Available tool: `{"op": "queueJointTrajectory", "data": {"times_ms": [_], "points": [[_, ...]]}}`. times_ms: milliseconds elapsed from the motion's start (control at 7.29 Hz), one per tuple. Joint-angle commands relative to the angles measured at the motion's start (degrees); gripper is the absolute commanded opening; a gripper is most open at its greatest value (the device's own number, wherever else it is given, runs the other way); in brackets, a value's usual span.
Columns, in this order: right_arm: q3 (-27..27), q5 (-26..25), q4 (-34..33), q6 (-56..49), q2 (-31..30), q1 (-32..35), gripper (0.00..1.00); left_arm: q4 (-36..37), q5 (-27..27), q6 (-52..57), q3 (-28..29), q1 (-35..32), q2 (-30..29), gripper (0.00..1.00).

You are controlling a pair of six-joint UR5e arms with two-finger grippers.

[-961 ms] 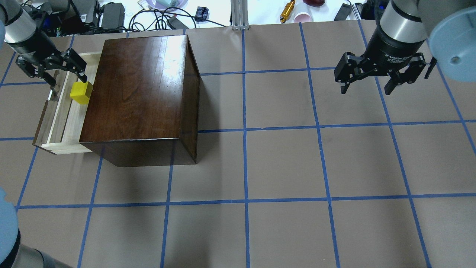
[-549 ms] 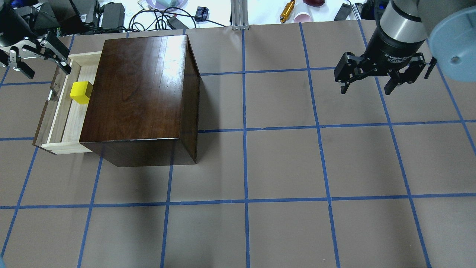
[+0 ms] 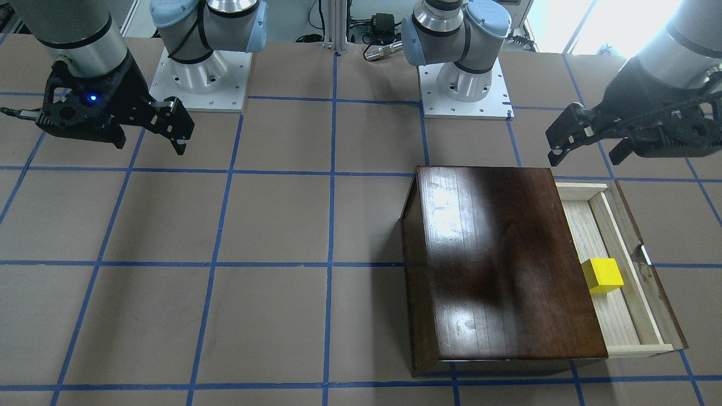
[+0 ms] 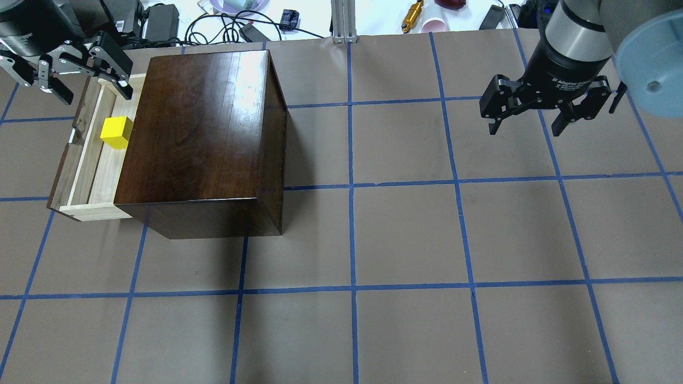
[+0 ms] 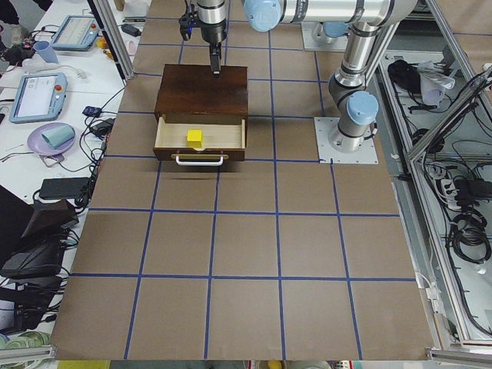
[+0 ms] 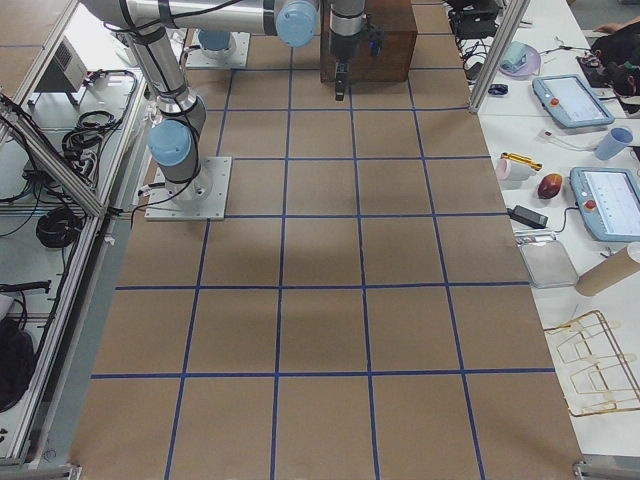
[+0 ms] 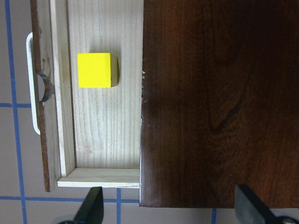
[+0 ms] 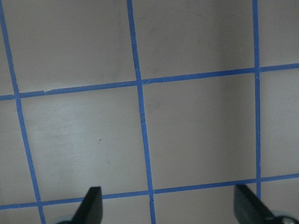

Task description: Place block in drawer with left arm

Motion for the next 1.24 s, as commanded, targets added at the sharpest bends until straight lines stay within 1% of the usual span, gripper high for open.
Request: {"op": "queueJointTrajectory", "data": {"times_ms": [0,412,1098], "points": [[0.0,0.0,0.0,0.0,0.0,0.0,1.0,0.3,-0.1,-4.2,-1.0,-4.8,0.4,1.0],[0.0,0.0,0.0,0.0,0.0,0.0,1.0,0.7,-0.7,-8.2,-0.9,-7.3,-0.8,1.0],[0.0,-0.1,0.0,0.0,0.0,0.0,1.0,0.7,-1.0,-8.1,-0.8,-7.6,-0.5,1.0]]}}
